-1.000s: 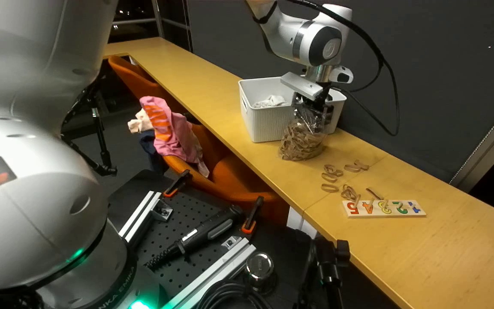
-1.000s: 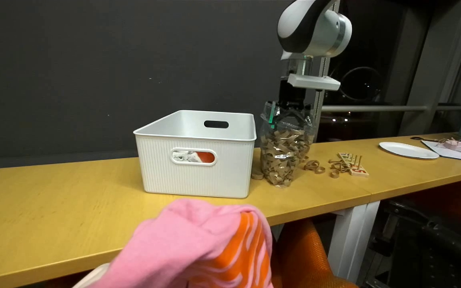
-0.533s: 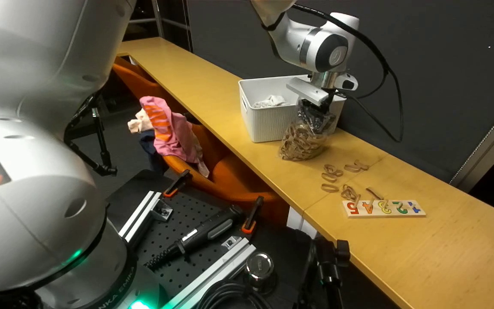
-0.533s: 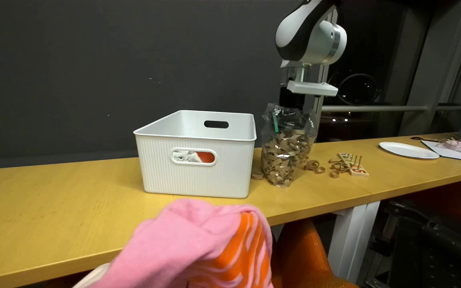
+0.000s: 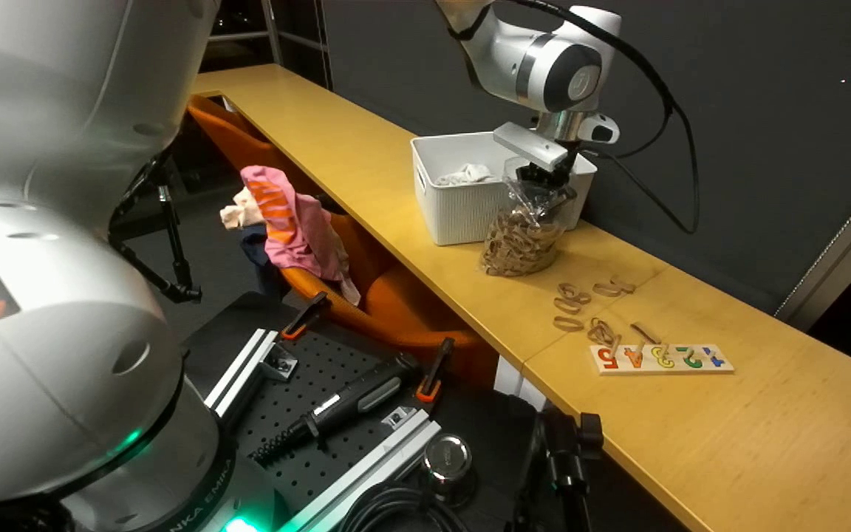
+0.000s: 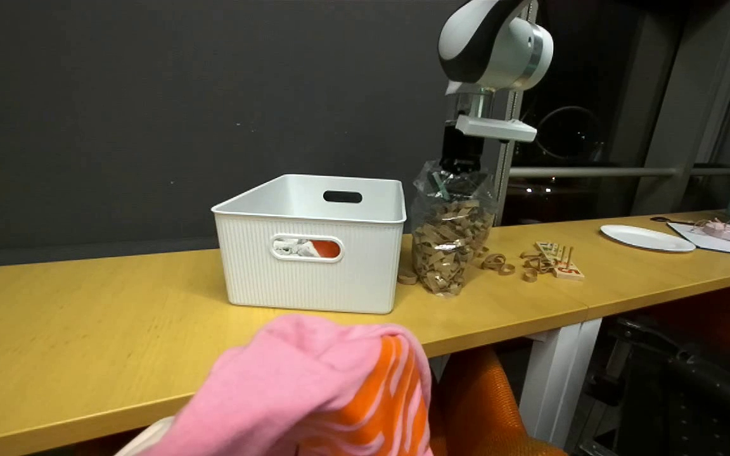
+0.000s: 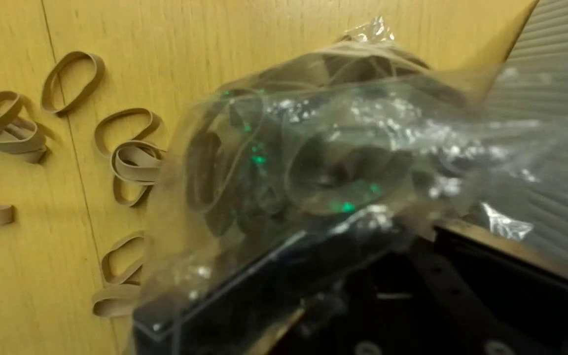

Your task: Remove some of the rubber bands from the plastic bag and put them on the table

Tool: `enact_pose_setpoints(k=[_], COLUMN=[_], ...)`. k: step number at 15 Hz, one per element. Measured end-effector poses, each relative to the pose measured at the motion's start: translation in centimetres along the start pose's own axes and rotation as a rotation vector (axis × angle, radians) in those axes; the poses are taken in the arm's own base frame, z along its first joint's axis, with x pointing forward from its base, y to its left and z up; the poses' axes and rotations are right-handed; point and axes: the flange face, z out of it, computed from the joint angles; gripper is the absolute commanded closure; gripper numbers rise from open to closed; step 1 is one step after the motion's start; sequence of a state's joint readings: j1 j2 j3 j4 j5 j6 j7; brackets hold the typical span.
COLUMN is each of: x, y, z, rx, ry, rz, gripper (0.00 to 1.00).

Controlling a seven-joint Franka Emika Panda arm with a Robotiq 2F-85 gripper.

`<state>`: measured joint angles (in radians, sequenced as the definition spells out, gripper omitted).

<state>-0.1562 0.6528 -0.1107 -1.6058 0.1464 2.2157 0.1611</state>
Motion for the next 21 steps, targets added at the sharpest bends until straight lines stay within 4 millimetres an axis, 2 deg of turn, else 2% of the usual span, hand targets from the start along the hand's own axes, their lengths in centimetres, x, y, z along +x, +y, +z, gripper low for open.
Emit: enact_pose_setpoints(k=[3,8,13,21], x=[-0.5,-2.3,-3.1,-2.7], y=[0.1,0.5,2.1,5.2], z=[-2.4,-7.4,-12.0,-12.3], rx=[0.011,0.038,0.081,0.129], ry=[0.022,0.069,0.119,0.123], rz=[0.001,0.005,0.019,0.033], gripper=[0.98,0.98,0.98,0.98])
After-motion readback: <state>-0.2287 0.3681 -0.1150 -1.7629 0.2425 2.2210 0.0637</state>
